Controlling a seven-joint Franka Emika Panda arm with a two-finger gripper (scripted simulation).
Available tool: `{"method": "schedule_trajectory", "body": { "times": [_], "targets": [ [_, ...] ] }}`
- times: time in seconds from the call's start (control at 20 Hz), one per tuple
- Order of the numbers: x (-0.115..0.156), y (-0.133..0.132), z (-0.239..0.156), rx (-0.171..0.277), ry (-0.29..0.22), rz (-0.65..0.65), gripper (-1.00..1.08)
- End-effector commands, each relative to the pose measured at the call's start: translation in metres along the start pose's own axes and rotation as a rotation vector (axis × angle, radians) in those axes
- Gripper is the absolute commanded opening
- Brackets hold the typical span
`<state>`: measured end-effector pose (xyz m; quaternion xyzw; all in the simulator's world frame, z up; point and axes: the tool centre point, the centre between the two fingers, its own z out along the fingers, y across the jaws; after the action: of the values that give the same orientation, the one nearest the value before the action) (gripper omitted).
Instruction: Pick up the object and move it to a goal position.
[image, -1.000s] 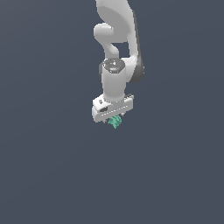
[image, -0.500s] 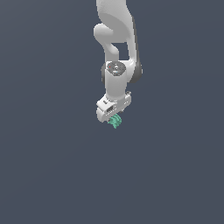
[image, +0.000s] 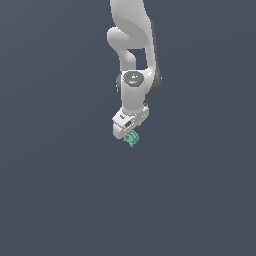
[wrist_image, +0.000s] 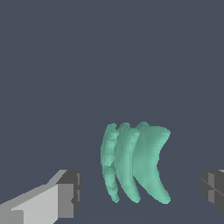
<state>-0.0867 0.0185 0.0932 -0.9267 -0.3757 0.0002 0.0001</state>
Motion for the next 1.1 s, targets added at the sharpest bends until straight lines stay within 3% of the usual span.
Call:
{"method": "schedule_trajectory", "body": {
  "times": [0.0,0.9,0.95,1.05],
  "targets": [
    [0.000,0.000,0.000,0.000,0.000,0.000,1.00],
    [-0.001,-0.001,0.050,0.000,0.000,-0.005,1.00],
    [-0.001,-0.001,0.050,0.000,0.000,-0.005,-1.00],
    [-0.001,-0.001,0.050,0.000,0.000,-0.005,-1.00]
  ]
}}
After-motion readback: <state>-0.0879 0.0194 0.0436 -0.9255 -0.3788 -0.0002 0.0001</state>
